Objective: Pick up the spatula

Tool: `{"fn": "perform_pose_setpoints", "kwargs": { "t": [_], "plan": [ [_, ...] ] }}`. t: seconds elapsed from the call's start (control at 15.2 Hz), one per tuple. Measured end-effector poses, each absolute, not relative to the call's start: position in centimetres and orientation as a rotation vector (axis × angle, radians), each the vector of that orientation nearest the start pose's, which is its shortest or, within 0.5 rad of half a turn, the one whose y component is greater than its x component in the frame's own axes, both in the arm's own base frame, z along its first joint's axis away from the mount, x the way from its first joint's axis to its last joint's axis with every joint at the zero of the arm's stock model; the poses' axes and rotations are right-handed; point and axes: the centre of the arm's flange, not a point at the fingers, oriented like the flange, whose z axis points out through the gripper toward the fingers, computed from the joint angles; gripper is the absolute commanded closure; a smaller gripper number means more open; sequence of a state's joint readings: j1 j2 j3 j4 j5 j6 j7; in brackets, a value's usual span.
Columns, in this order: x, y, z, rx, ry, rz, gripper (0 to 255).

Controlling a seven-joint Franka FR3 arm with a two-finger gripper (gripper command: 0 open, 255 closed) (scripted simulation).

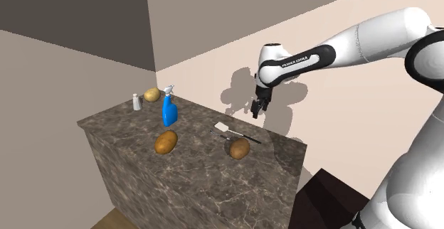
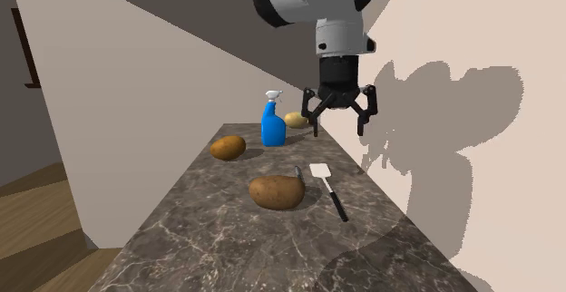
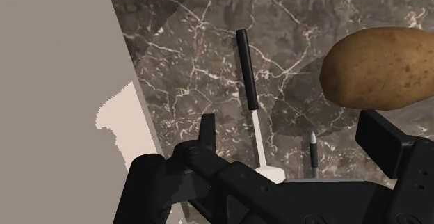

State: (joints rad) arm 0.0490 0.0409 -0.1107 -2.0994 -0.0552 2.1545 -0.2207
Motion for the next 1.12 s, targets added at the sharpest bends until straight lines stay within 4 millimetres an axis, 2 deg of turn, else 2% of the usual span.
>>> {"fn": "perform_pose_setpoints", "kwargs": {
  "t": [0.46,0.73,0.79,0.92,1.12],
  "plan": [
    [61.8,-3.0,33.4,-3.143,-0.43,0.049,0],
    [65.5,-2.3,28.8,-3.12,-0.503,0.084,0],
    [66.2,-2.2,27.6,-3.113,-0.521,0.092,0],
    [66.8,-2.1,26.6,-3.107,-0.538,0.101,0],
    [67.0,-2.1,25.0,-3.105,-0.544,0.103,0]
  ]
}}
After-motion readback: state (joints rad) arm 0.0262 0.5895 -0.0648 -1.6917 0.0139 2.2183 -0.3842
